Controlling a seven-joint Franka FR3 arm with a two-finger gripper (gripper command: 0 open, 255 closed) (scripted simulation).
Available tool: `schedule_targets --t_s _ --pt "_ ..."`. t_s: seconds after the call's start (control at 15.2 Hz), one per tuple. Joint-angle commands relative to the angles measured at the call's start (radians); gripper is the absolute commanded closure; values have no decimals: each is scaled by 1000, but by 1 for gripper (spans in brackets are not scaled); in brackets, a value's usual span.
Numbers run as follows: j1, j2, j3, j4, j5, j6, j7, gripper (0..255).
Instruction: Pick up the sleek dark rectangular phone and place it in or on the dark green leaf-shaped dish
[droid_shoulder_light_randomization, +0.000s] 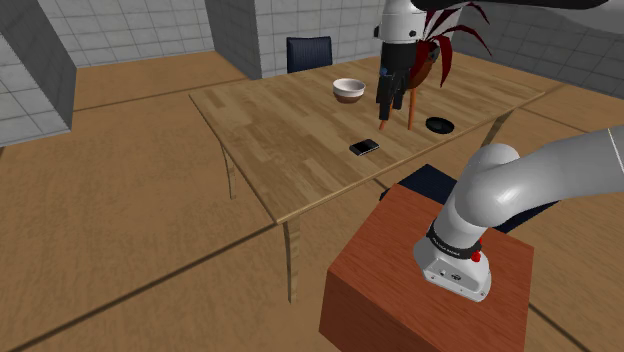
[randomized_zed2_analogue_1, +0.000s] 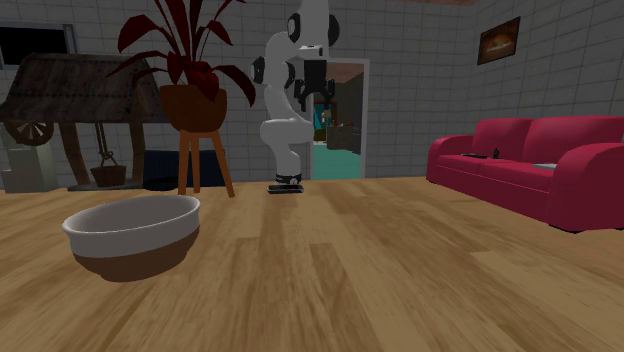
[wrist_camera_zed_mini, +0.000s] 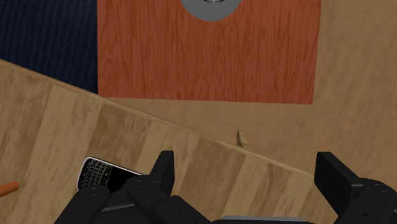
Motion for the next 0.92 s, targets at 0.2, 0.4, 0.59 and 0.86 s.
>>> schedule_targets --t_s 0.2,0.4,0.59,0.86 --pt "14 -23 -68 -78 -70 70 -154 0" --pt "26 -26 -142 -142 -142 151 -305 0" --pt "37 -7 -221 -189 -211 243 -455 0" --pt "57 57 -333 -226 -293 380 -652 0"
